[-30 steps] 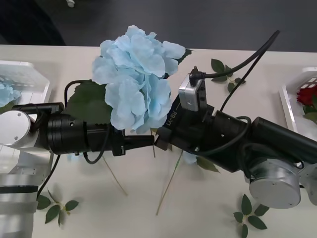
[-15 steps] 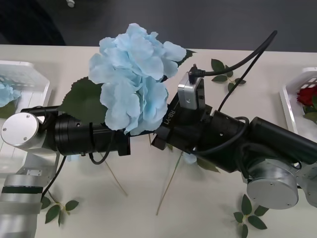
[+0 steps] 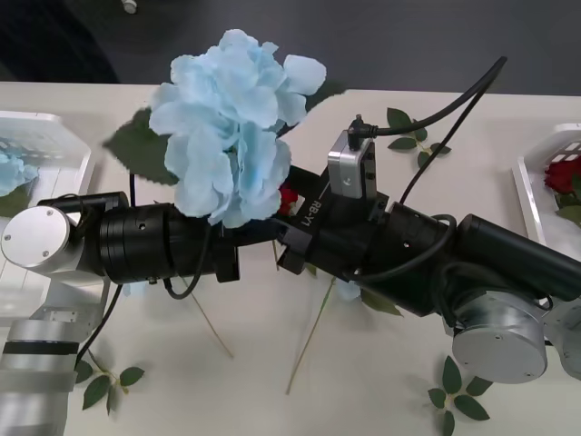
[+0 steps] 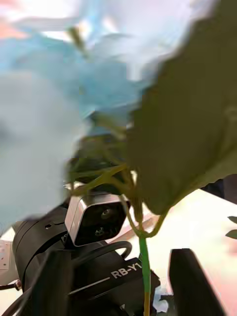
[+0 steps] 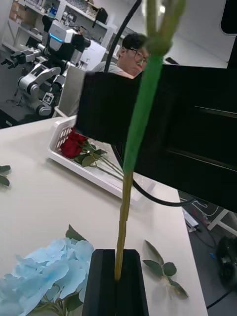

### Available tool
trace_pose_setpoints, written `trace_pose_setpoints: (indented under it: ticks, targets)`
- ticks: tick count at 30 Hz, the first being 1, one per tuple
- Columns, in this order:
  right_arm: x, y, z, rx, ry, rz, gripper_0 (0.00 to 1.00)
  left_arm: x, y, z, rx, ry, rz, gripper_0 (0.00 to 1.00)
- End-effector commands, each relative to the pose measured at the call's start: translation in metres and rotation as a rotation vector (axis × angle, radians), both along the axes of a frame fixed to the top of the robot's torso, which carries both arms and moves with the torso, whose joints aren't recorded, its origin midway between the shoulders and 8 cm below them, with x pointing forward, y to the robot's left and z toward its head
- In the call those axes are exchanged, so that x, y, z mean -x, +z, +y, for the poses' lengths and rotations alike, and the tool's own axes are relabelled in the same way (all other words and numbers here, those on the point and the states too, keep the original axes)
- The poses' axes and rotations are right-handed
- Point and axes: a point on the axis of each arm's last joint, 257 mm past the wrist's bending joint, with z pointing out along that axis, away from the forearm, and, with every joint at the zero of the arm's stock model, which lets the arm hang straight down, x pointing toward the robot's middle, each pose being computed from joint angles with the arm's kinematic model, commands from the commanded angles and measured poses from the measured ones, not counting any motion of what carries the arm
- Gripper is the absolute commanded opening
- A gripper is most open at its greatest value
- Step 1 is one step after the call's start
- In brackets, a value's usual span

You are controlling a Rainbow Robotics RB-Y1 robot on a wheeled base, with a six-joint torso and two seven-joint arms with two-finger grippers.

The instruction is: Put the red flowers into the right box and the blue flowers into the left box

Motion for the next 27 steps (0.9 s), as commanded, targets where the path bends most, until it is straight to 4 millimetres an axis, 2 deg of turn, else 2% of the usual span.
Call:
trace_pose_setpoints:
  ticks: [1,7,14,20,22,24,26,27]
  targets:
    - [0.010,0.021,0.004,-0.044,0.036,0.006,1.00,-0.003,0.018,0.000,0.007,-0.006,-0.070,0.00]
    - [0.003,0.027,-0.013,-0.077,0.010,0.009,1.00,-0.004,0.025,0.015,0.033,0.006,-0.056,0.00]
    - [-0.010,0.034,-0.067,-0.077,-0.072,0.100,1.00,-0.004,0.028,0.056,0.029,0.093,-0.046,0.00]
    - [-0.001,0.046,-0.118,0.001,-0.148,0.213,1.00,-0.002,0.027,0.117,-0.052,0.264,0.027,0.00]
    - [0.004,0.047,-0.127,0.007,-0.151,0.257,1.00,-0.001,0.025,0.133,-0.075,0.316,0.054,0.00]
    - [0.014,0.048,-0.135,0.018,-0.146,0.315,1.00,-0.001,0.024,0.158,-0.095,0.394,0.089,0.00]
    - [0.023,0.044,-0.140,0.035,-0.131,0.376,1.00,0.000,0.022,0.176,-0.103,0.454,0.128,0.00]
    - [0.032,0.039,-0.142,0.041,-0.112,0.450,1.00,-0.001,0.020,0.191,-0.113,0.506,0.152,0.00]
